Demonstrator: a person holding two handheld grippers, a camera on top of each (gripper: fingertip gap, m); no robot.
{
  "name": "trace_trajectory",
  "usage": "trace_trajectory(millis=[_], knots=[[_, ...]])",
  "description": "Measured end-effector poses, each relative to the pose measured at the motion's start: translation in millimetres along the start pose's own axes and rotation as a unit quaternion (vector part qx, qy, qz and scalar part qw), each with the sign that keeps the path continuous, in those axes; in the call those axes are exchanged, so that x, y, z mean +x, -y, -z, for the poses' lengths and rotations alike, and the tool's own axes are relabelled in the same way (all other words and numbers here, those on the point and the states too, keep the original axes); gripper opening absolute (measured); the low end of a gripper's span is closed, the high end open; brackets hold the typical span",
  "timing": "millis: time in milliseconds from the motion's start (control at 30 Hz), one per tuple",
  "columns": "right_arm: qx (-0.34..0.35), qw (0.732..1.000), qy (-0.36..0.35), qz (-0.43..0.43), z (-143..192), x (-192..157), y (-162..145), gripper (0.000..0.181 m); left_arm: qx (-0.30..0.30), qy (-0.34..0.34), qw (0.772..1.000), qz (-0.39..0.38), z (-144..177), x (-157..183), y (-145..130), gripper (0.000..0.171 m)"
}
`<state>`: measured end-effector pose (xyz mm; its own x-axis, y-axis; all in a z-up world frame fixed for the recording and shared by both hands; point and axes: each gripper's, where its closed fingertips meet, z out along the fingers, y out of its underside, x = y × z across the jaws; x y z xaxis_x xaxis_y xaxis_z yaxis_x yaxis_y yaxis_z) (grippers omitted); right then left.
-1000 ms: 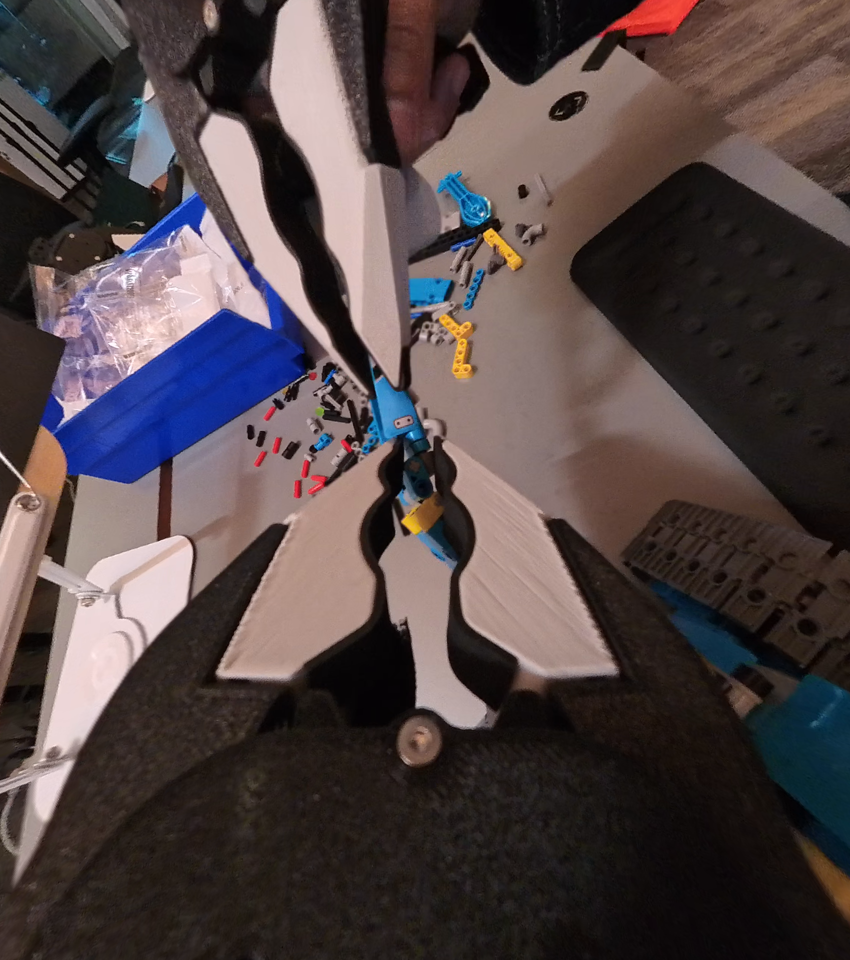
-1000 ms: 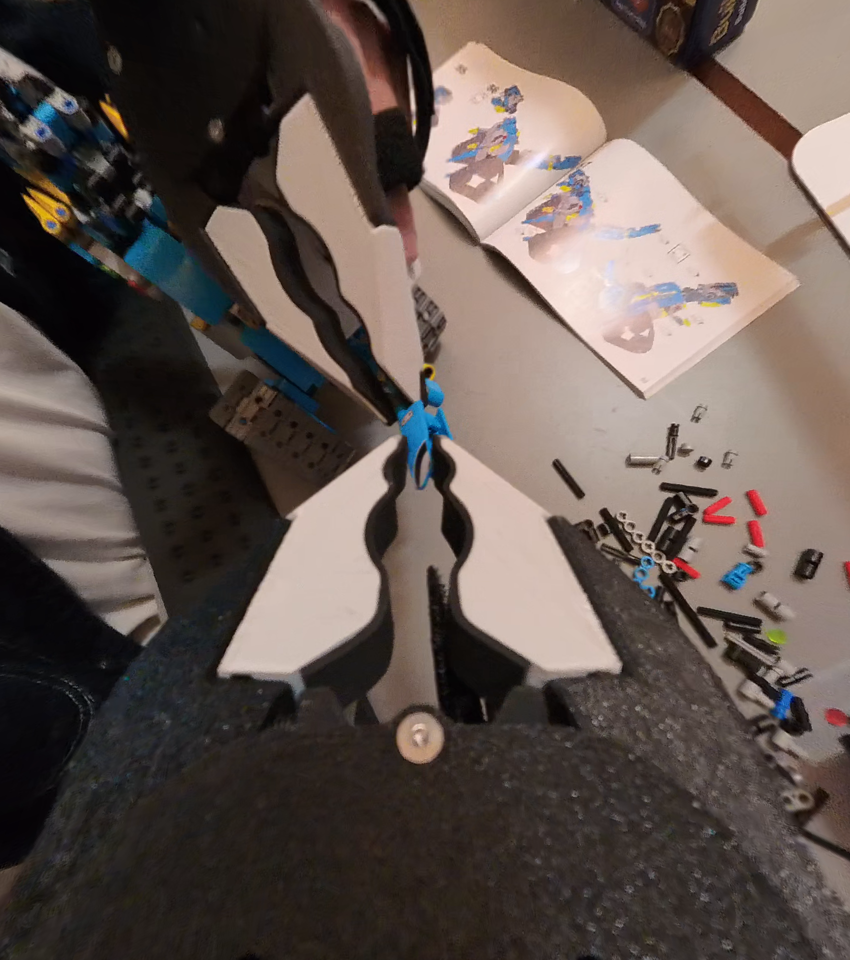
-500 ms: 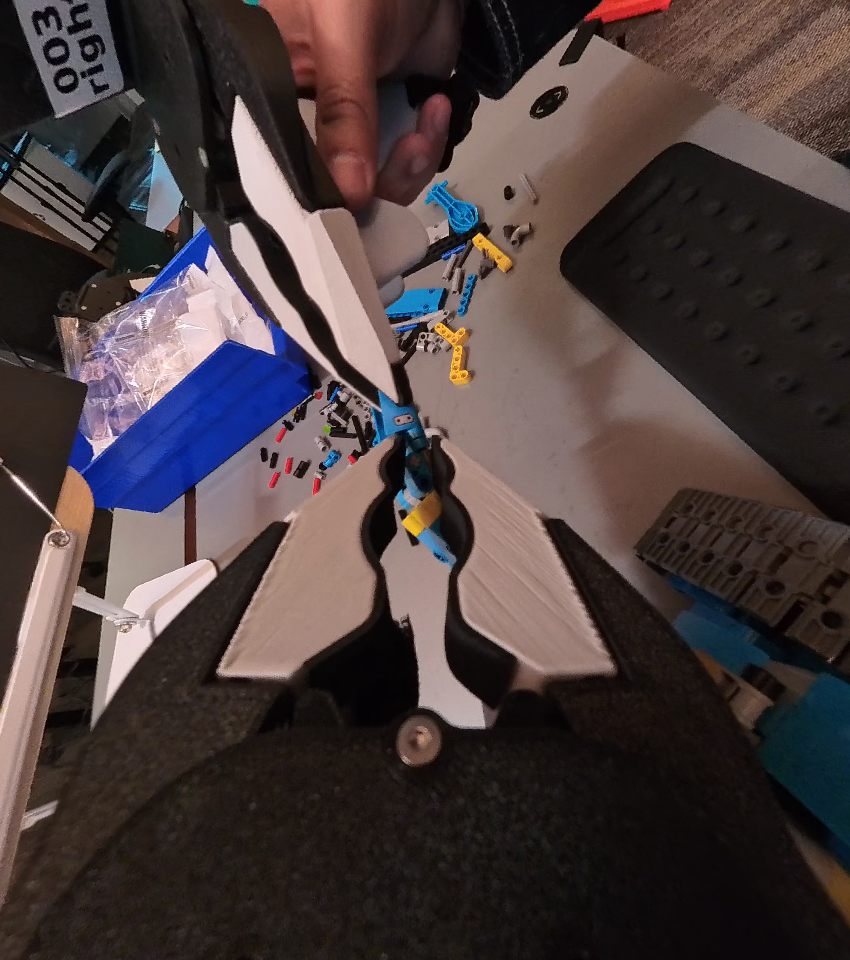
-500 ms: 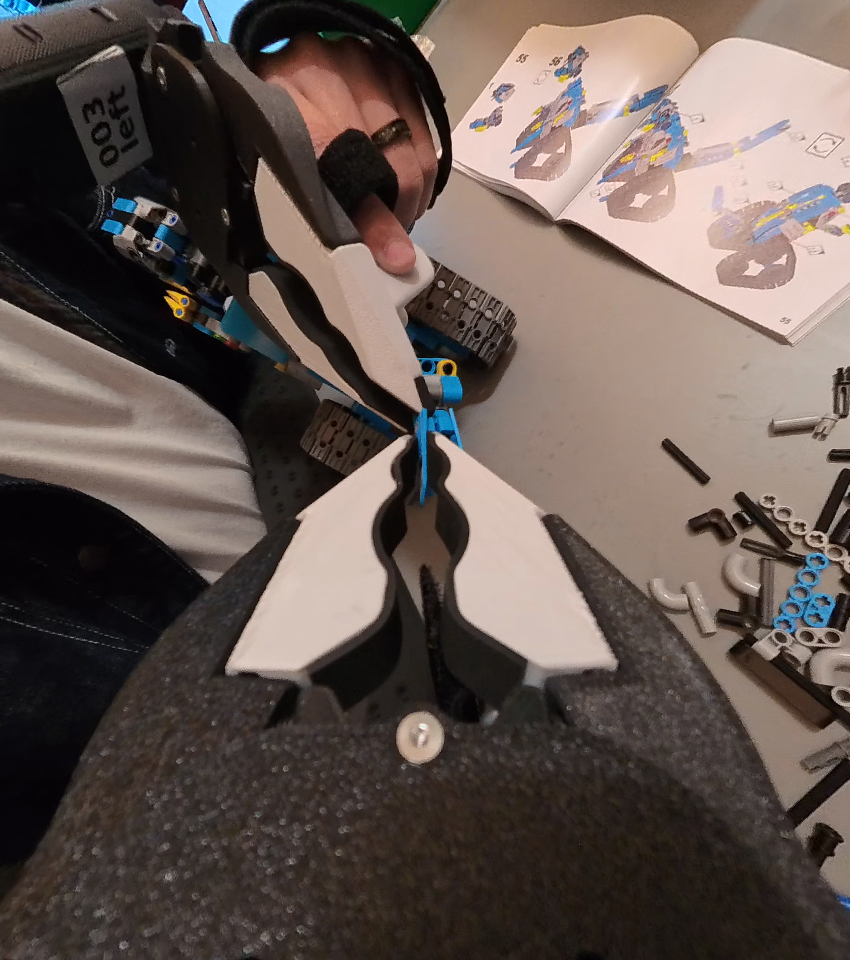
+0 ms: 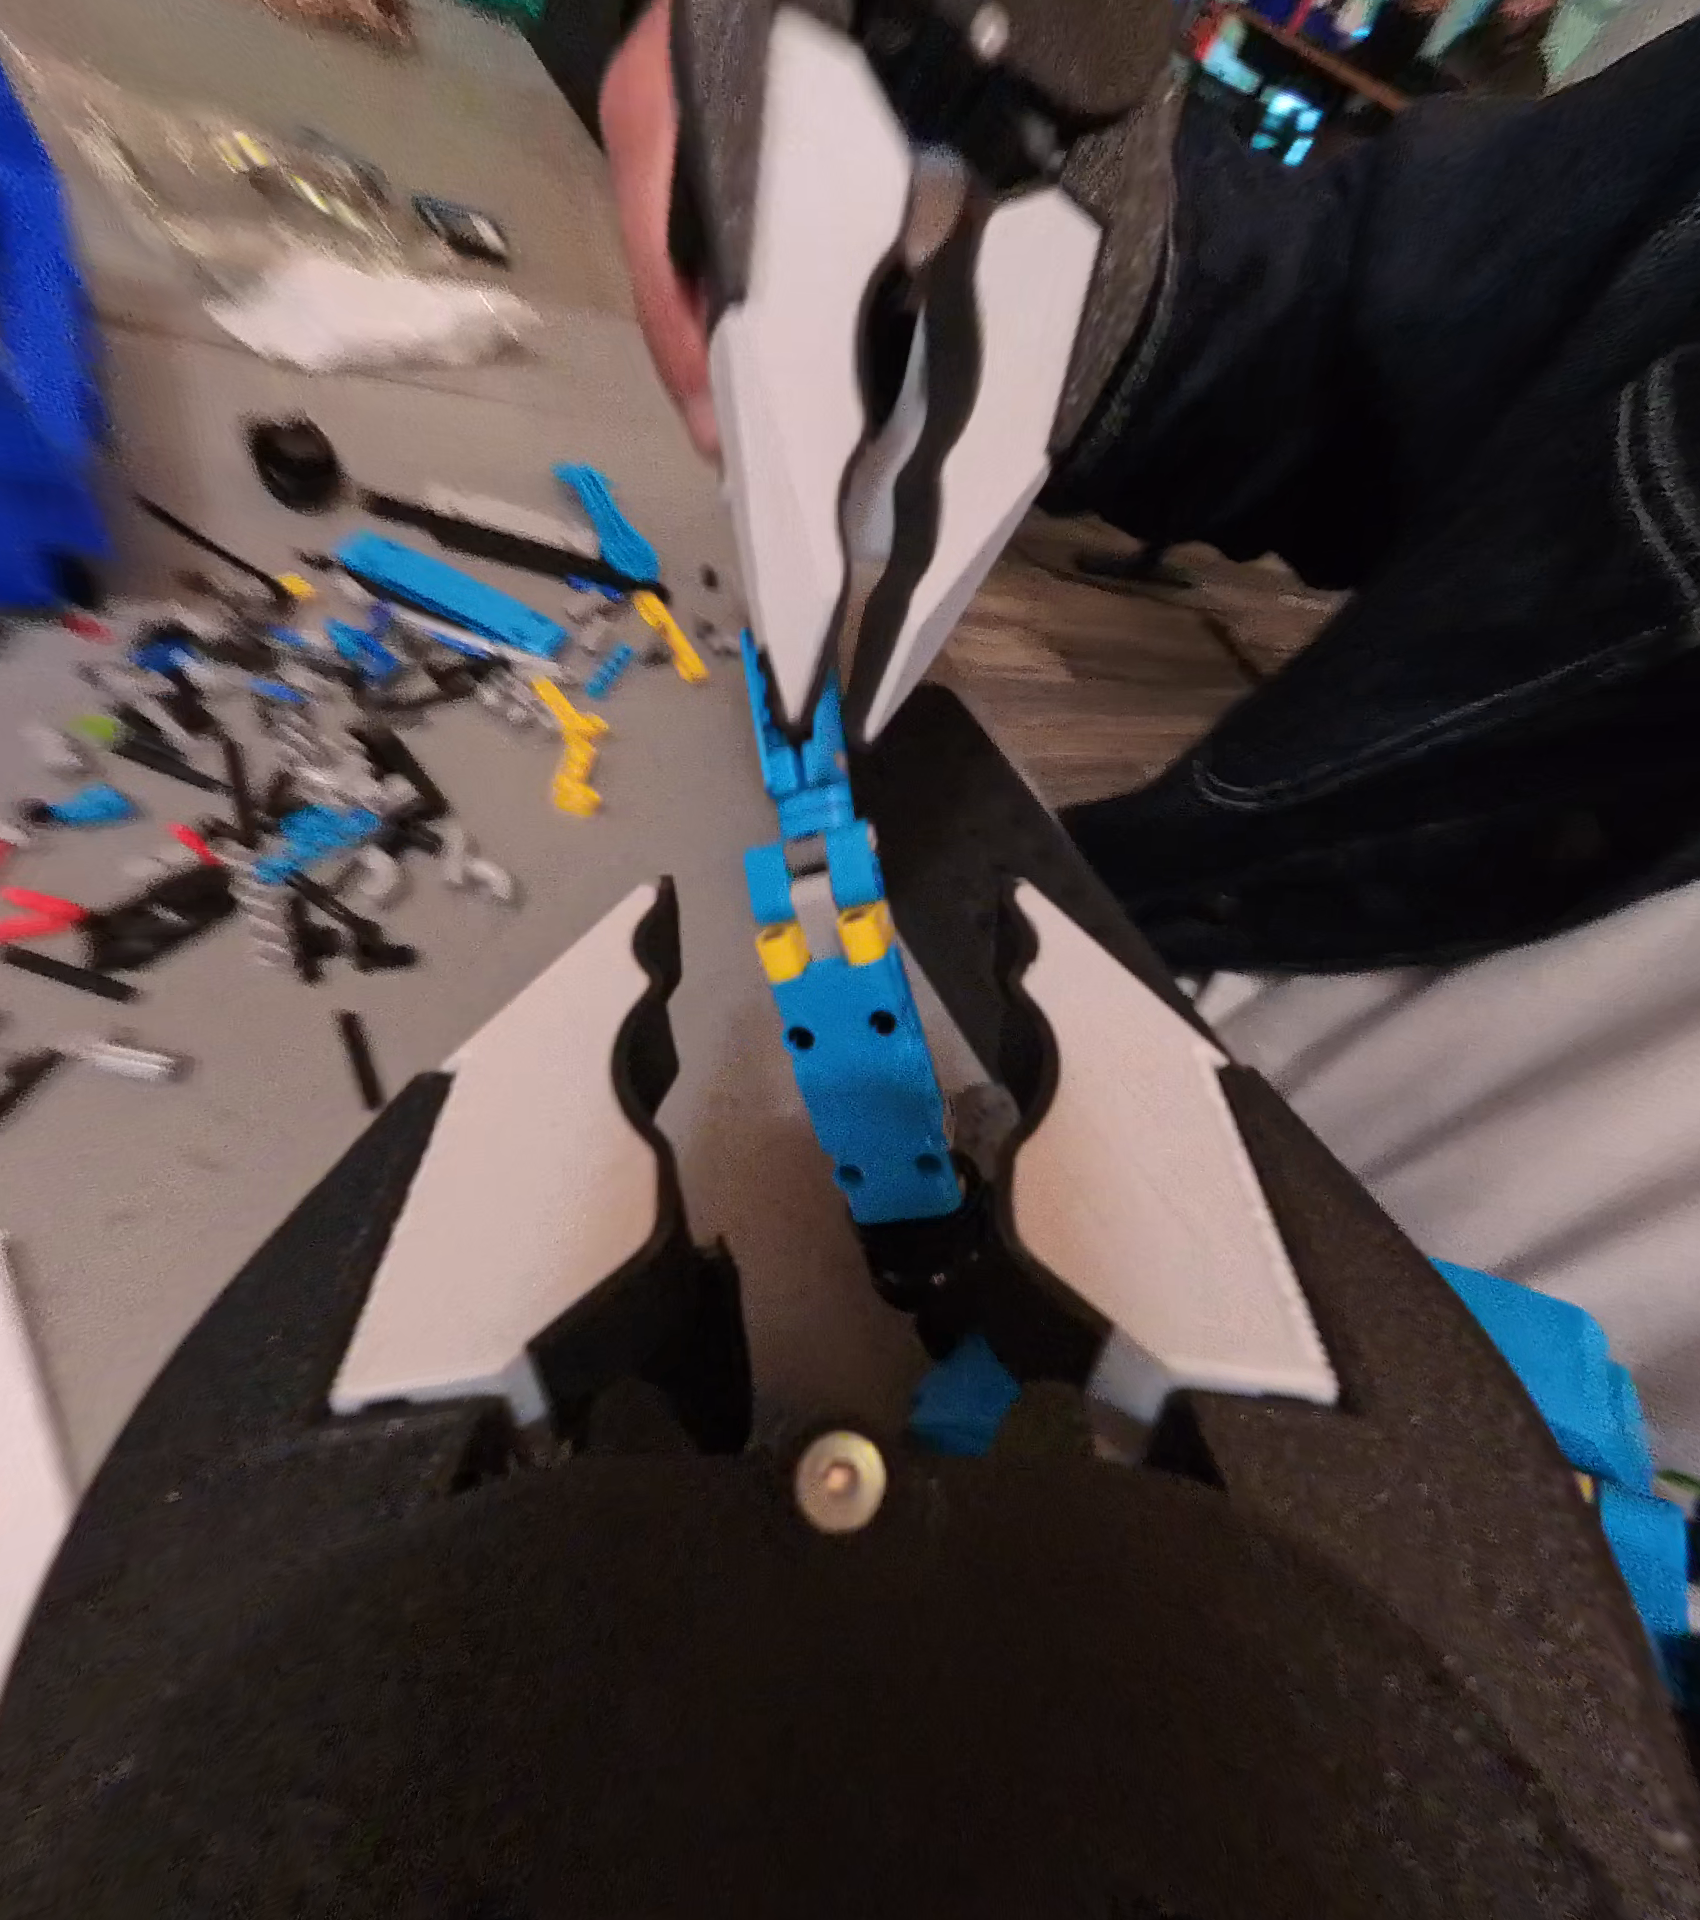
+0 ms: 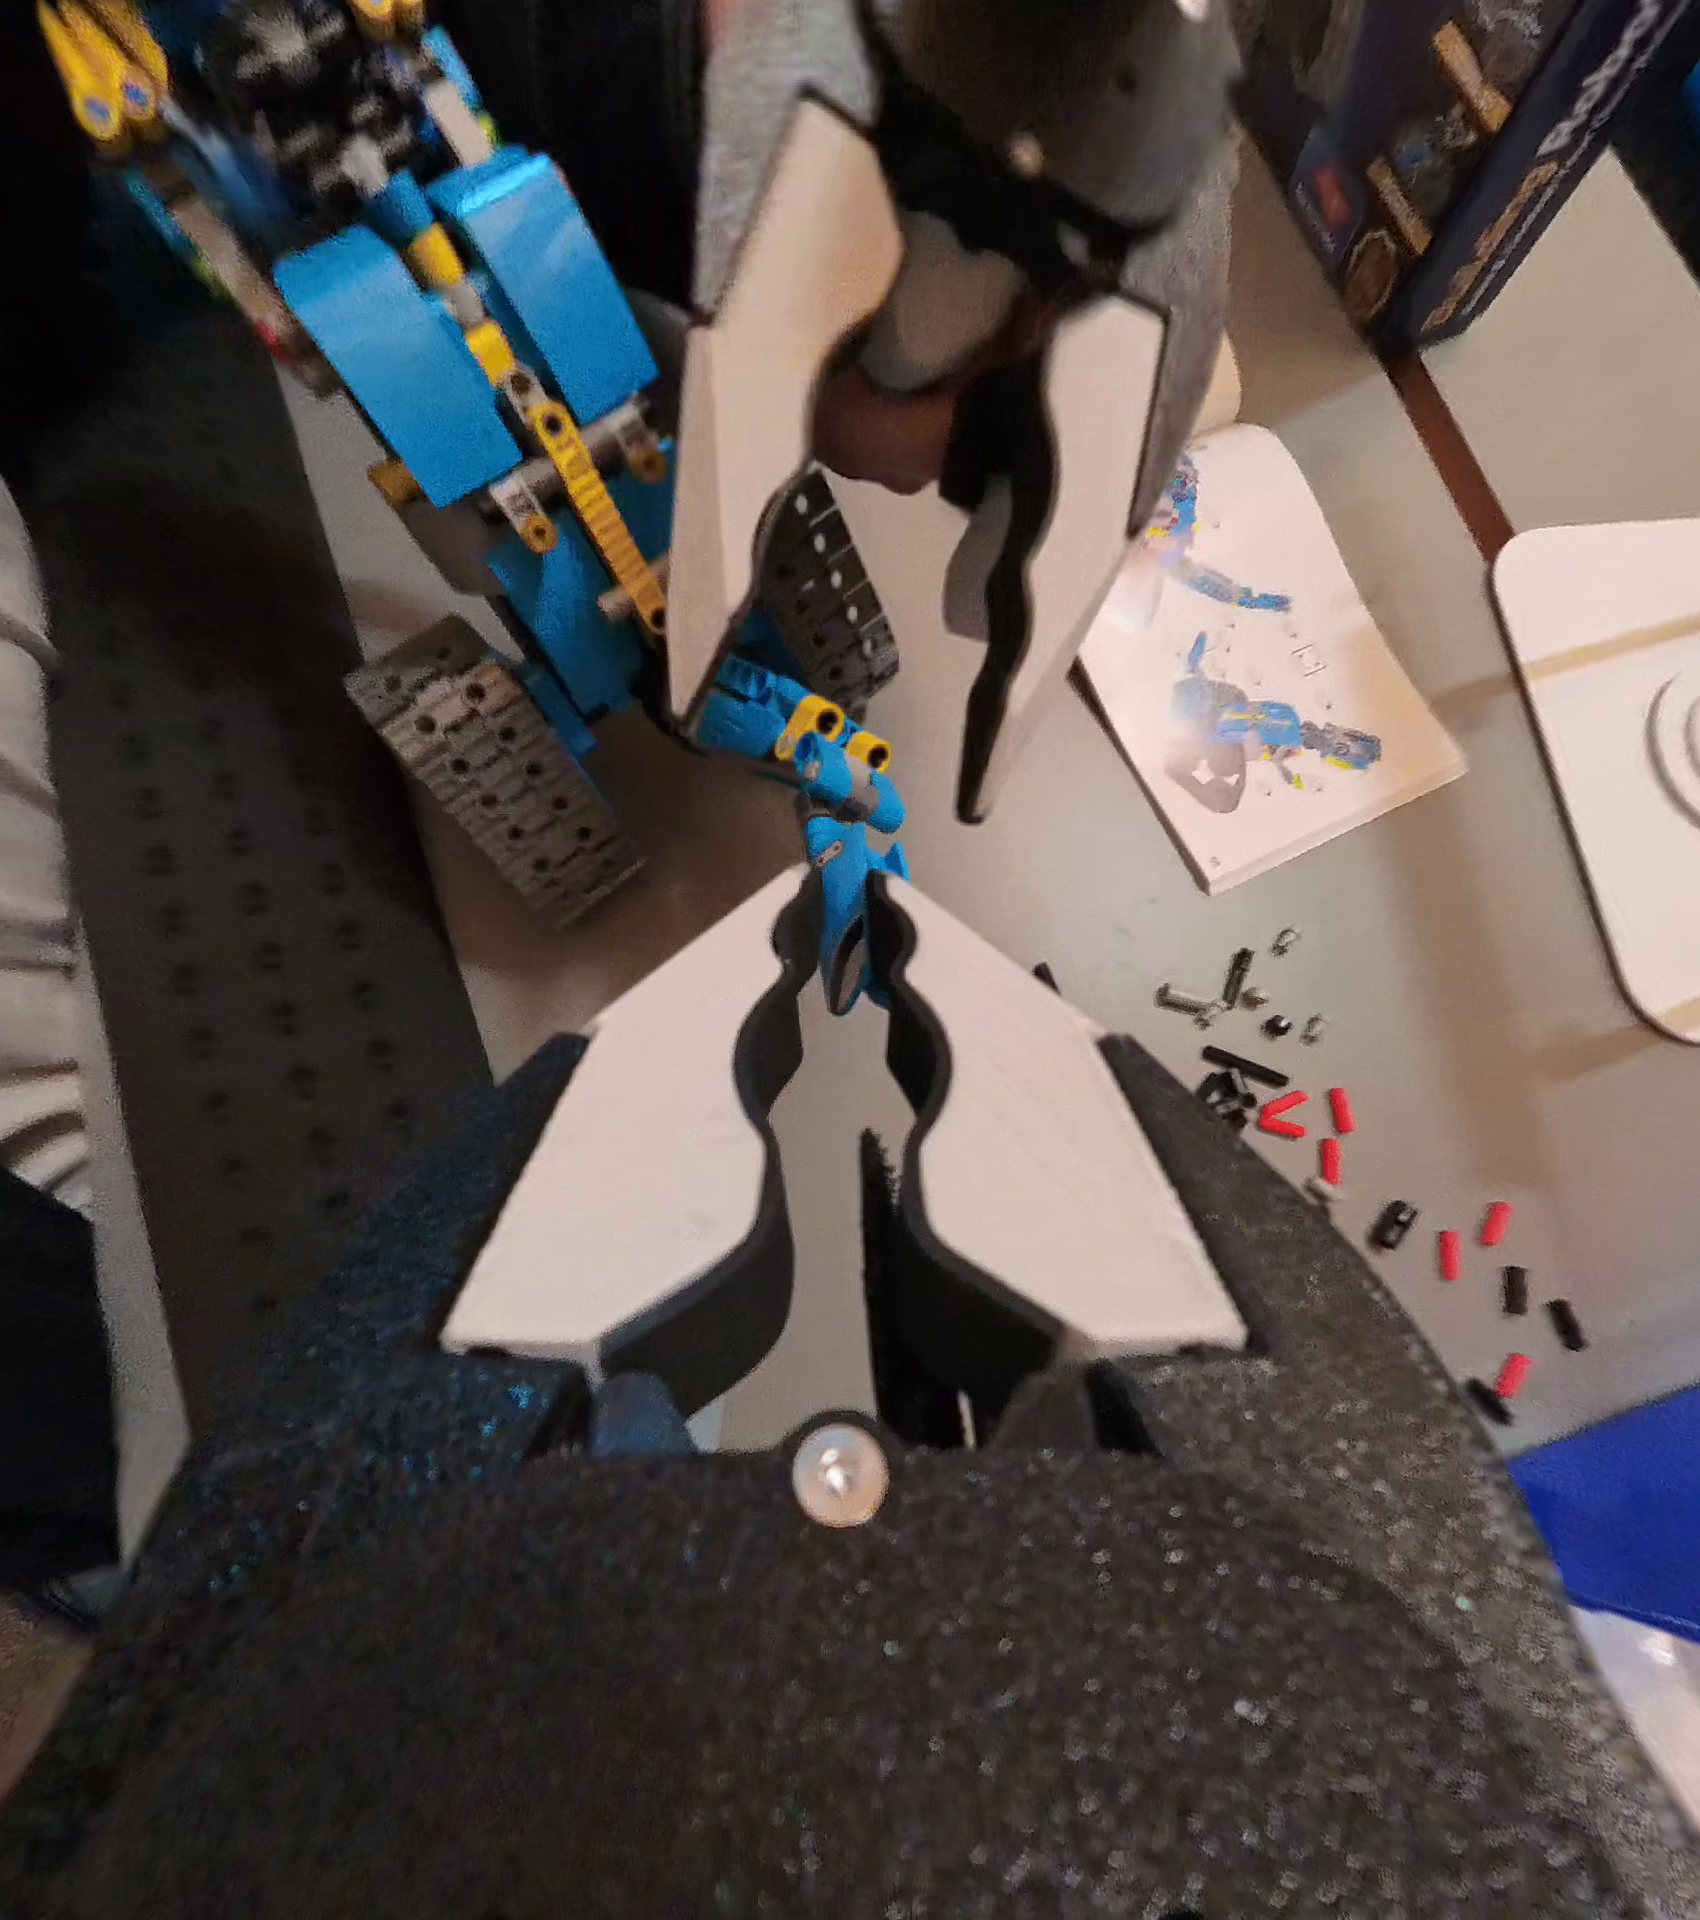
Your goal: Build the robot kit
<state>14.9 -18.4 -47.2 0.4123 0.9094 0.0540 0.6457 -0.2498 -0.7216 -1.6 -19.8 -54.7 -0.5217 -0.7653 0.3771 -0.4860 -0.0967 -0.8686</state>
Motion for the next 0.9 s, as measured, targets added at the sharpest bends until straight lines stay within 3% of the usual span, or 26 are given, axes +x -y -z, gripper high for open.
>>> trace_trajectory(millis=[67,167,233,333,467,533,600,667,800,900], knots=[[-0.015,1.000,0.001,0.010,-0.1,-2.8,-2.7,0.008,-0.030,-0.027,0.999,0.029,-4.5,-1.1,-13.5,0.056],[-0.017,0.999,0.007,-0.029,-1.2,-0.1,-5.5,0.009,-0.035,-0.016,0.999,-0.001,-3.5,-2.9,-15.3,0.029],[0.004,0.999,-0.034,0.022,2.4,1.7,0.1,0.020,-0.042,-0.012,0.999,0.001,-1.6,-5.0,-16.3,0.029],[-0.059,0.985,-0.113,0.116,-5.7,0.0,-5.6,0.043,-0.039,-0.016,0.999,0.014,-0.1,-7.3,-16.7,0.029],[-0.132,0.935,-0.205,0.257,-24.3,1.5,-5.9,0.039,-0.037,-0.024,0.999,0.027,-0.8,-10.0,-18.3,0.029],[-0.150,0.918,-0.216,0.297,-29.5,4.9,-5.9,0.029,-0.029,-0.034,0.999,0.031,1.3,-8.5,-16.5,0.028],[-0.169,0.916,-0.200,0.303,-31.2,7.9,-7.4,0.014,-0.022,-0.032,0.998,0.040,5.7,-10.6,-14.2,0.030],[-0.192,0.929,-0.150,0.279,-29.4,5.8,-10.5,0.014,-0.005,-0.018,0.999,0.045,16.6,-15.3,-6.5,0.038],[-0.248,0.962,0.019,0.114,-24.6,-3.1,-21.6,0.014,0.029,0.043,0.998,0.029,48.3,-26.4,12.5,0.038],[-0.285,0.944,0.162,-0.042,-20.5,-11.5,-25.6,0.015,0.058,0.090,0.994,0.023,75.7,-29.2,27.0,0.038]])
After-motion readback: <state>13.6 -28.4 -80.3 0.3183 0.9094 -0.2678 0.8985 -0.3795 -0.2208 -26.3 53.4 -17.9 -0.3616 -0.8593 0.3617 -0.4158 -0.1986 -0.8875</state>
